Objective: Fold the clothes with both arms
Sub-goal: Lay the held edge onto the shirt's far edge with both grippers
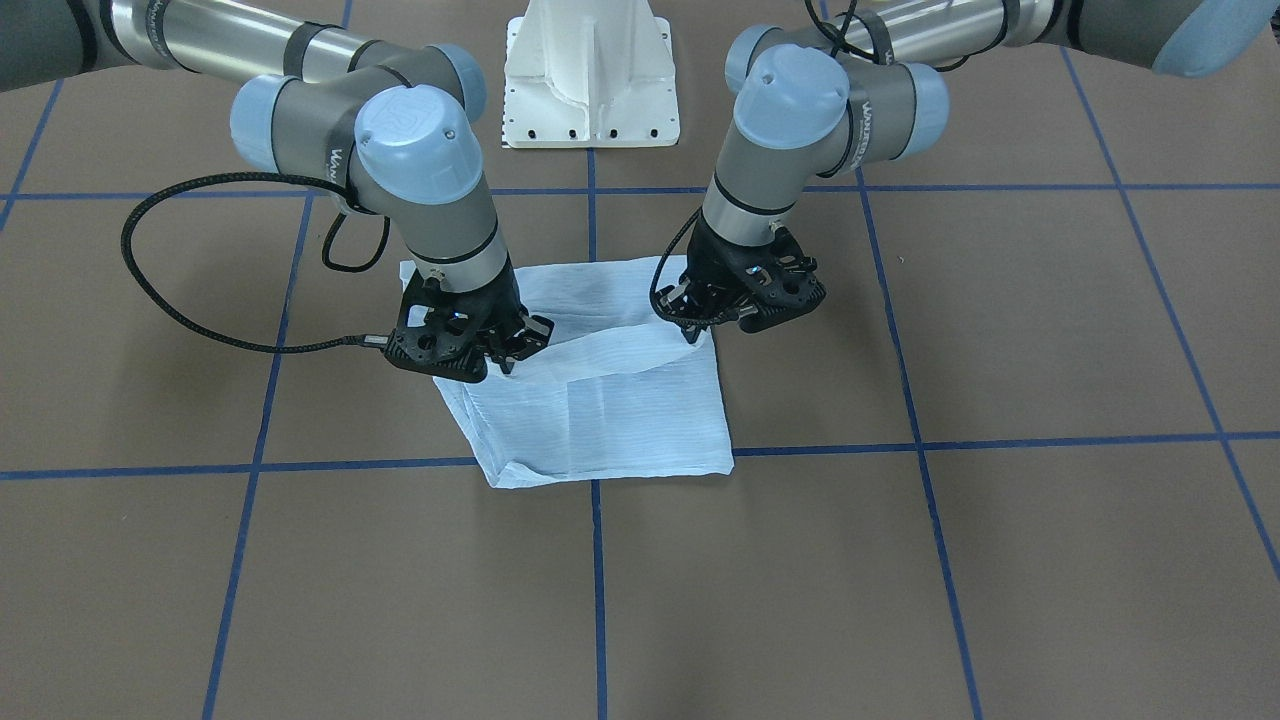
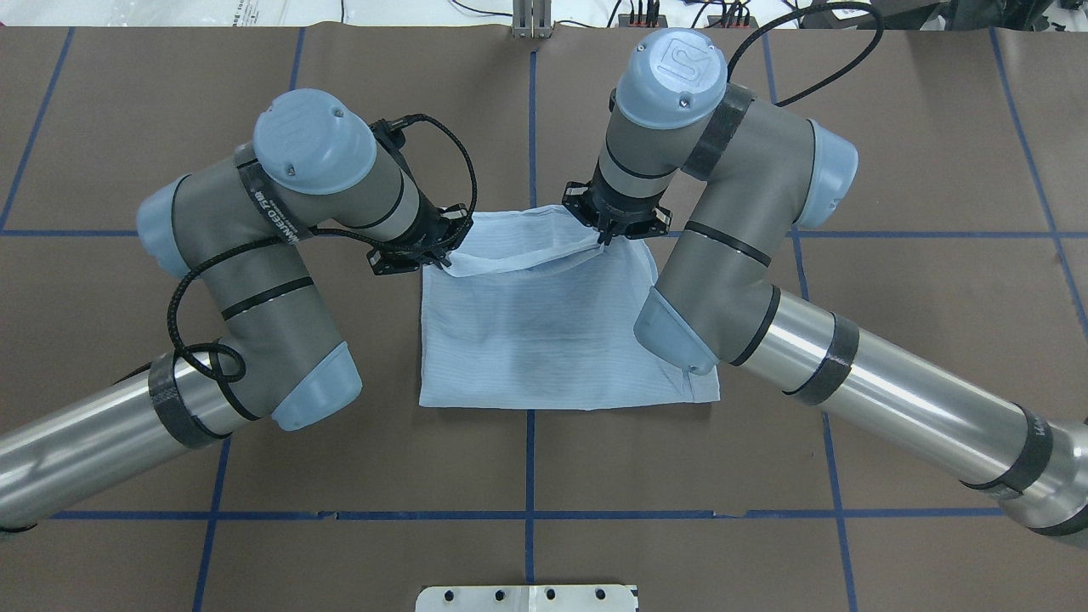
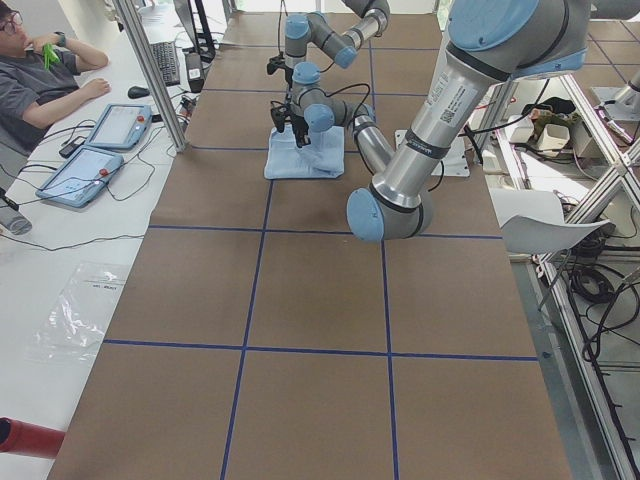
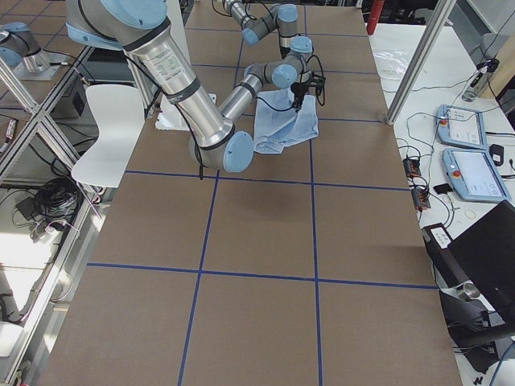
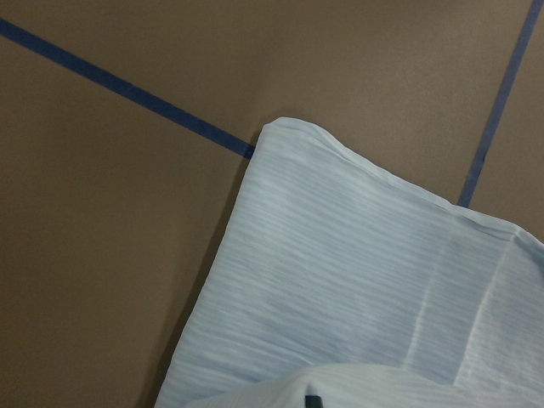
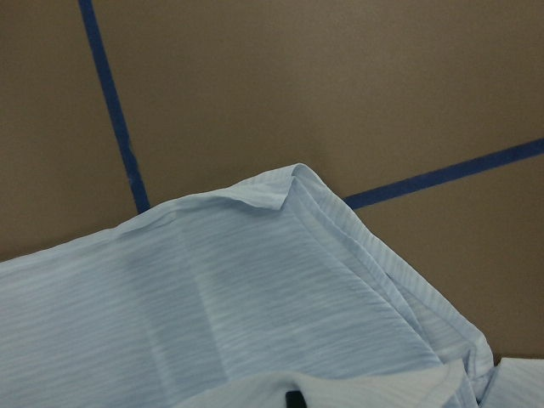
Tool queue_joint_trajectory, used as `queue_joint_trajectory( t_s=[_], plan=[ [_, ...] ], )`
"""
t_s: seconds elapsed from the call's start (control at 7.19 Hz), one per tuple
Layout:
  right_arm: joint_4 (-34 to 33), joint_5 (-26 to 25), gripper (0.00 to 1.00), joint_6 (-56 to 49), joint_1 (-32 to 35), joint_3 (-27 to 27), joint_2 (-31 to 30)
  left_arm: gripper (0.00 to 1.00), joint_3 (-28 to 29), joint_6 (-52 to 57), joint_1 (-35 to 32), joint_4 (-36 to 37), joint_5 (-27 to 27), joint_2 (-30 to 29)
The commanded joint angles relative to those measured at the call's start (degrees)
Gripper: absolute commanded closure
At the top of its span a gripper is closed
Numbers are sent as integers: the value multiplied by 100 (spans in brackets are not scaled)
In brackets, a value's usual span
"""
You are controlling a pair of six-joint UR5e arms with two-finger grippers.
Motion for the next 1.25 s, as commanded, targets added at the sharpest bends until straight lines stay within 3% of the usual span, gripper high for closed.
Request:
queue_joint_trajectory(
  t_s=[0.0, 0.14, 0.7, 0.83, 0.97, 1.11],
  plan=[
    [731, 7, 100, -19, 38, -807, 214, 100, 480, 21, -148, -430, 0, -92],
    [988, 15, 100, -19, 38, -1126, 329, 100, 499, 30, -175, -440, 0, -109],
    [1034, 24, 100, 25, 38, -1146, 365, 100, 587, -22, -210, -440, 9, -153],
    [1026, -11, 1, -10, 29, -1146, 357, 62, 596, -40, -254, -440, 9, -153],
    [1034, 24, 0, -19, 81, -1146, 357, 26, 622, -49, -341, -449, 9, -162],
    [1034, 24, 0, -36, 90, -1146, 357, 1, 622, -23, -377, -423, 17, -162]
  ],
)
